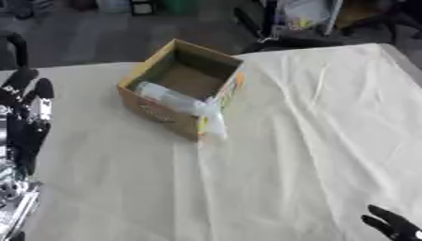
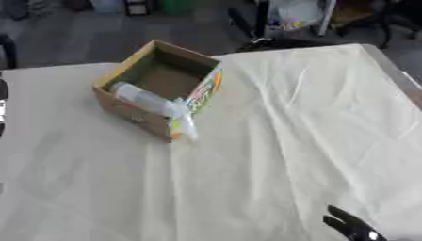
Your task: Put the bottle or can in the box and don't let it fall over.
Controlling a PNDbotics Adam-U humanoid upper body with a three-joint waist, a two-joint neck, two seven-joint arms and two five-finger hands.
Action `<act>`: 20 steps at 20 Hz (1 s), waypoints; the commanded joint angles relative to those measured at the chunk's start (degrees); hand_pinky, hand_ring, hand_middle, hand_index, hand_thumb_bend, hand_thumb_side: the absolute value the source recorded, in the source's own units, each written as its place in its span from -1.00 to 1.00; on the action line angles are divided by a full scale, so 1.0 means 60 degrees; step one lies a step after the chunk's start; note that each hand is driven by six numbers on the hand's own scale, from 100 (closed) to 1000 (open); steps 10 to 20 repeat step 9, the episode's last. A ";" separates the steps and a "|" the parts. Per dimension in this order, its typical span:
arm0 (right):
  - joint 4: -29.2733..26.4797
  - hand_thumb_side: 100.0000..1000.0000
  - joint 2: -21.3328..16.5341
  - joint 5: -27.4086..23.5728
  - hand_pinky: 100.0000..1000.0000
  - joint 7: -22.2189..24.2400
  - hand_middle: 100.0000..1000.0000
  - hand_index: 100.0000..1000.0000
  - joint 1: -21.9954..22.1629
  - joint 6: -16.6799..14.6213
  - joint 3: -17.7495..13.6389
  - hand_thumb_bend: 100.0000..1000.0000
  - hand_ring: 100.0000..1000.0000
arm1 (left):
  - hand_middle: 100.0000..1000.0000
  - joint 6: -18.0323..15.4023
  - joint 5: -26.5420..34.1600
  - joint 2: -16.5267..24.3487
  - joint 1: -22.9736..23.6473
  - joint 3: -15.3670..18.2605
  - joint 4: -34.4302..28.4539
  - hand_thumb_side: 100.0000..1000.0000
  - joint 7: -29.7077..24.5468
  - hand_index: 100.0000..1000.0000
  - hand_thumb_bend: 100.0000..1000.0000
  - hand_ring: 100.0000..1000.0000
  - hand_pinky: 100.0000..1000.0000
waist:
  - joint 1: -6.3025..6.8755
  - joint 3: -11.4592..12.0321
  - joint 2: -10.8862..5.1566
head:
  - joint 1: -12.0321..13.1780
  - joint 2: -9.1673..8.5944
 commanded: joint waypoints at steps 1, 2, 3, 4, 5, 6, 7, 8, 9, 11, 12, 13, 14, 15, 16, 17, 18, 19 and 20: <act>-0.0079 -0.18 -0.0079 -0.0043 0.22 0.0032 1.00 1.00 0.0032 -0.0002 -0.0078 -1.00 1.00 | 0.59 0.0030 -0.0376 -0.0417 -0.0001 0.0106 -0.0196 0.22 -0.0040 0.79 -0.50 1.00 0.96 | -0.0001 0.0063 -0.0167 | 0.0100 0.0206; -0.0075 -0.18 -0.0082 -0.0054 0.22 0.0032 1.00 1.00 0.0040 0.0003 -0.0098 -1.00 1.00 | 0.59 0.0121 -0.0398 -0.0546 -0.0040 0.0093 -0.0196 0.22 -0.0076 0.79 -0.50 1.00 0.97 | -0.0007 0.0089 -0.0182 | 0.0127 0.0262; -0.0073 -0.18 -0.0082 -0.0063 0.22 0.0032 1.00 1.00 0.0049 0.0007 -0.0105 -1.00 1.00 | 0.59 0.0225 -0.0399 -0.0626 -0.0087 0.0083 -0.0196 0.22 -0.0110 0.79 -0.50 1.00 0.97 | -0.0015 0.0109 -0.0194 | 0.0142 0.0307; -0.0078 -0.18 -0.0089 -0.0066 0.22 0.0032 1.00 1.00 0.0072 0.0003 -0.0087 -1.00 1.00 | 0.59 0.0329 -0.0390 -0.0720 -0.0149 0.0068 -0.0196 0.23 -0.0166 0.79 -0.51 1.00 0.97 | -0.0030 0.0120 -0.0207 | 0.0163 0.0339; -0.0088 -0.18 -0.0092 -0.0065 0.22 0.0032 1.00 1.00 0.0094 -0.0006 -0.0069 -1.00 1.00 | 0.59 0.0409 -0.0398 -0.0794 -0.0202 0.0063 -0.0196 0.24 -0.0223 0.79 -0.51 1.00 0.97 | -0.0040 0.0128 -0.0217 | 0.0177 0.0353; -0.0096 -0.18 -0.0089 -0.0067 0.22 0.0032 1.00 1.00 0.0110 -0.0014 -0.0070 -1.00 1.00 | 0.59 0.0473 -0.0419 -0.0877 -0.0273 0.0058 -0.0196 0.25 -0.0293 0.79 -0.52 1.00 0.97 | -0.0052 0.0147 -0.0222 | 0.0187 0.0357; -0.0099 -0.18 -0.0084 -0.0071 0.22 0.0032 1.00 1.00 0.0114 -0.0016 -0.0086 -1.00 1.00 | 0.59 0.0526 -0.0449 -0.0951 -0.0338 0.0058 -0.0196 0.25 -0.0370 0.79 -0.52 1.00 0.97 | -0.0058 0.0162 -0.0222 | 0.0197 0.0363; -0.0100 -0.18 -0.0079 -0.0077 0.22 0.0032 1.00 1.00 0.0115 -0.0015 -0.0102 -1.00 1.00 | 0.59 0.0582 -0.0481 -0.1024 -0.0393 0.0054 -0.0196 0.26 -0.0447 0.79 -0.52 1.00 0.97 | -0.0063 0.0173 -0.0220 | 0.0213 0.0385; -0.0101 -0.18 -0.0075 -0.0079 0.22 0.0032 1.00 1.00 0.0120 -0.0013 -0.0110 -1.00 1.00 | 0.59 0.0629 -0.0509 -0.1083 -0.0437 0.0044 -0.0196 0.26 -0.0526 0.79 -0.53 1.00 0.97 | -0.0066 0.0183 -0.0218 | 0.0225 0.0411; -0.0101 -0.18 -0.0075 -0.0079 0.22 0.0032 1.00 1.00 0.0120 -0.0013 -0.0110 -1.00 1.00 | 0.59 0.0629 -0.0509 -0.1083 -0.0437 0.0044 -0.0196 0.26 -0.0526 0.79 -0.53 1.00 0.97 | -0.0066 0.0183 -0.0218 | 0.0225 0.0411; -0.0101 -0.18 -0.0075 -0.0079 0.22 0.0032 1.00 1.00 0.0120 -0.0013 -0.0110 -1.00 1.00 | 0.59 0.0629 -0.0509 -0.1083 -0.0437 0.0044 -0.0196 0.26 -0.0526 0.79 -0.53 1.00 0.97 | -0.0066 0.0183 -0.0218 | 0.0225 0.0411; -0.0101 -0.18 -0.0075 -0.0079 0.22 0.0032 1.00 1.00 0.0120 -0.0013 -0.0110 -1.00 1.00 | 0.59 0.0629 -0.0509 -0.1083 -0.0437 0.0044 -0.0196 0.26 -0.0526 0.79 -0.53 1.00 0.97 | -0.0066 0.0183 -0.0218 | 0.0225 0.0411; -0.0101 -0.18 -0.0075 -0.0079 0.22 0.0032 1.00 1.00 0.0120 -0.0013 -0.0110 -1.00 1.00 | 0.59 0.0629 -0.0509 -0.1083 -0.0437 0.0044 -0.0196 0.26 -0.0526 0.79 -0.53 1.00 0.97 | -0.0066 0.0183 -0.0218 | 0.0225 0.0411; -0.0101 -0.18 -0.0075 -0.0079 0.22 0.0032 1.00 1.00 0.0120 -0.0013 -0.0110 -1.00 1.00 | 0.59 0.0629 -0.0509 -0.1083 -0.0437 0.0044 -0.0196 0.26 -0.0526 0.79 -0.53 1.00 0.97 | -0.0066 0.0183 -0.0218 | 0.0225 0.0411; -0.0101 -0.18 -0.0075 -0.0079 0.22 0.0032 1.00 1.00 0.0120 -0.0013 -0.0110 -1.00 1.00 | 0.59 0.0629 -0.0509 -0.1083 -0.0437 0.0044 -0.0196 0.26 -0.0526 0.79 -0.53 1.00 0.97 | -0.0066 0.0183 -0.0218 | 0.0225 0.0411; -0.0101 -0.18 -0.0075 -0.0079 0.22 0.0032 1.00 1.00 0.0120 -0.0013 -0.0110 -1.00 1.00 | 0.59 0.0629 -0.0509 -0.1083 -0.0437 0.0044 -0.0196 0.26 -0.0526 0.79 -0.53 1.00 0.97 | -0.0066 0.0183 -0.0218 | 0.0225 0.0411; -0.0101 -0.18 -0.0075 -0.0079 0.22 0.0032 1.00 1.00 0.0120 -0.0013 -0.0110 -1.00 1.00 | 0.59 0.0629 -0.0509 -0.1083 -0.0437 0.0044 -0.0196 0.26 -0.0526 0.79 -0.53 1.00 0.97 | -0.0066 0.0183 -0.0218 | 0.0225 0.0411; -0.0101 -0.18 -0.0075 -0.0079 0.22 0.0032 1.00 1.00 0.0120 -0.0013 -0.0110 -1.00 1.00 | 0.59 0.0629 -0.0509 -0.1083 -0.0437 0.0044 -0.0196 0.26 -0.0526 0.79 -0.53 1.00 0.97 | -0.0066 0.0183 -0.0218 | 0.0225 0.0411; -0.0101 -0.18 -0.0075 -0.0079 0.22 0.0032 1.00 1.00 0.0120 -0.0013 -0.0110 -1.00 1.00 | 0.59 0.0629 -0.0509 -0.1083 -0.0437 0.0044 -0.0196 0.26 -0.0526 0.79 -0.53 1.00 0.97 | -0.0066 0.0183 -0.0218 | 0.0225 0.0411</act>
